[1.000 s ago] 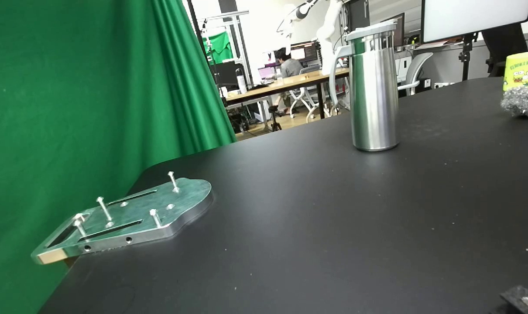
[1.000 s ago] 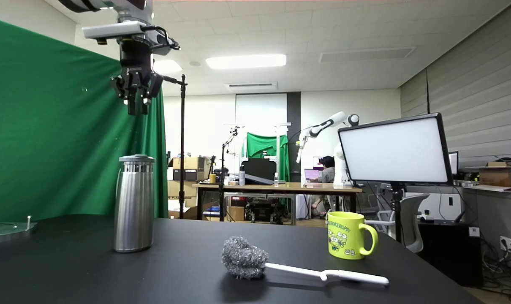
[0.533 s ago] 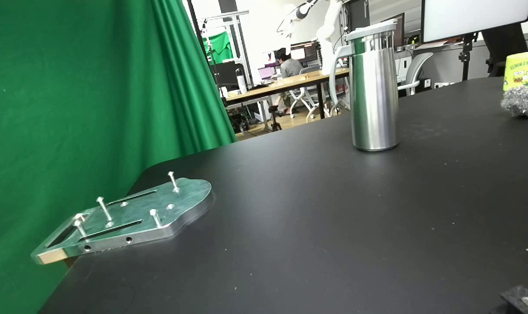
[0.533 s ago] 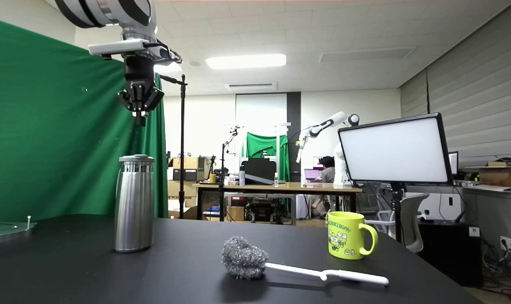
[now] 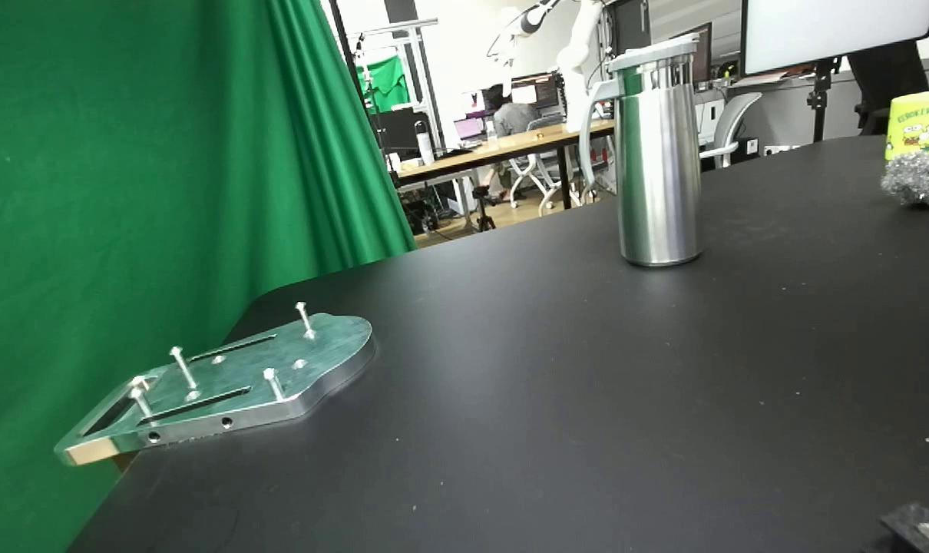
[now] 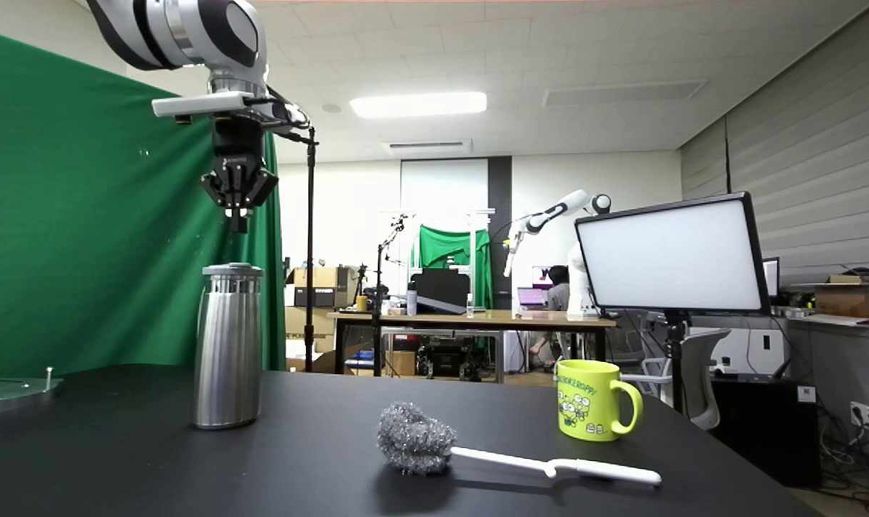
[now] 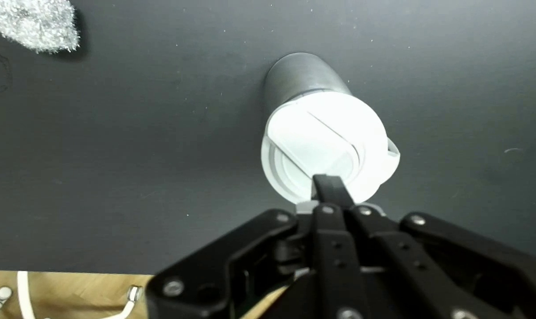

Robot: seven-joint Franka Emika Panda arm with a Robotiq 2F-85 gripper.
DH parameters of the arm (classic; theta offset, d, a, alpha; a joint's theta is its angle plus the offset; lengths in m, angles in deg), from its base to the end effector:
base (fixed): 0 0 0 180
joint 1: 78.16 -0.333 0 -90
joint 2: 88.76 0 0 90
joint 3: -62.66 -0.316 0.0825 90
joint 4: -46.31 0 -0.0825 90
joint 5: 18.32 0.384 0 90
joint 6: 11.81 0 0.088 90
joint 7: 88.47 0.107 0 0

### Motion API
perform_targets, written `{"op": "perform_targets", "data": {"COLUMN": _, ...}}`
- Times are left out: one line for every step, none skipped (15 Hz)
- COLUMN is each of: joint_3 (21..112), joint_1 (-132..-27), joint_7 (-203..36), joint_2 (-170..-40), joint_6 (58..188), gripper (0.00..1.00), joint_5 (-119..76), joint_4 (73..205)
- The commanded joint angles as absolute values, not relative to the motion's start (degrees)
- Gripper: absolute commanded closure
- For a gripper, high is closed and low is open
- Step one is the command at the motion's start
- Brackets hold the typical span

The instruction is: Press the top of the metallic flask

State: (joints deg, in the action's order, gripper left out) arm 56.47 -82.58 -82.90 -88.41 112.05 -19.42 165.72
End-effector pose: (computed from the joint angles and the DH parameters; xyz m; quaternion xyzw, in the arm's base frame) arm 0.5436 0.1011 0.4358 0.9979 0.0489 0.0426 0.0025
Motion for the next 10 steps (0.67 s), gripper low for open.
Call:
{"op": "perform_targets", "data": {"joint_3": 56.5, "joint_1": -83.3, "joint_7": -80.6, "joint_2": -89.7, "joint_6": 112.3, "gripper": 1.00, "joint_5": -19.5, "joint_4": 164.9}}
{"op": "perform_targets", "data": {"joint_3": 56.5, "joint_1": -83.3, "joint_7": -80.3, "joint_2": -90.0, "joint_6": 112.7, "gripper": 1.00, "joint_5": -19.8, "joint_4": 165.1}}
{"op": "perform_targets", "data": {"joint_3": 56.5, "joint_1": -83.4, "joint_7": -80.2, "joint_2": -90.3, "joint_6": 113.1, "gripper": 1.00, "joint_5": -20.1, "joint_4": 165.1}}
{"op": "perform_targets", "data": {"joint_3": 56.6, "joint_1": -83.4, "joint_7": -80.3, "joint_2": -90.5, "joint_6": 113.4, "gripper": 1.00, "joint_5": -19.9, "joint_4": 165.1}}
{"op": "perform_targets", "data": {"joint_3": 56.6, "joint_1": -83.5, "joint_7": -80.1, "joint_2": -90.6, "joint_6": 114.3, "gripper": 1.00, "joint_5": -20.1, "joint_4": 165.3}}
{"op": "perform_targets", "data": {"joint_3": 56.7, "joint_1": -83.5, "joint_7": -80.2, "joint_2": -90.8, "joint_6": 114.9, "gripper": 1.00, "joint_5": -20.0, "joint_4": 165.4}}
{"op": "perform_targets", "data": {"joint_3": 56.7, "joint_1": -83.5, "joint_7": -80.4, "joint_2": -91.2, "joint_6": 115.1, "gripper": 1.00, "joint_5": -19.8, "joint_4": 165.4}}
{"op": "perform_targets", "data": {"joint_3": 56.7, "joint_1": -83.5, "joint_7": -80.4, "joint_2": -91.5, "joint_6": 115.4, "gripper": 1.00, "joint_5": -19.8, "joint_4": 165.4}}
{"op": "perform_targets", "data": {"joint_3": 56.7, "joint_1": -83.6, "joint_7": -80.5, "joint_2": -91.8, "joint_6": 115.5, "gripper": 1.00, "joint_5": -19.7, "joint_4": 165.3}}
{"op": "perform_targets", "data": {"joint_3": 56.6, "joint_1": -83.6, "joint_7": -80.5, "joint_2": -92.2, "joint_6": 115.5, "gripper": 1.00, "joint_5": -19.6, "joint_4": 165.2}}
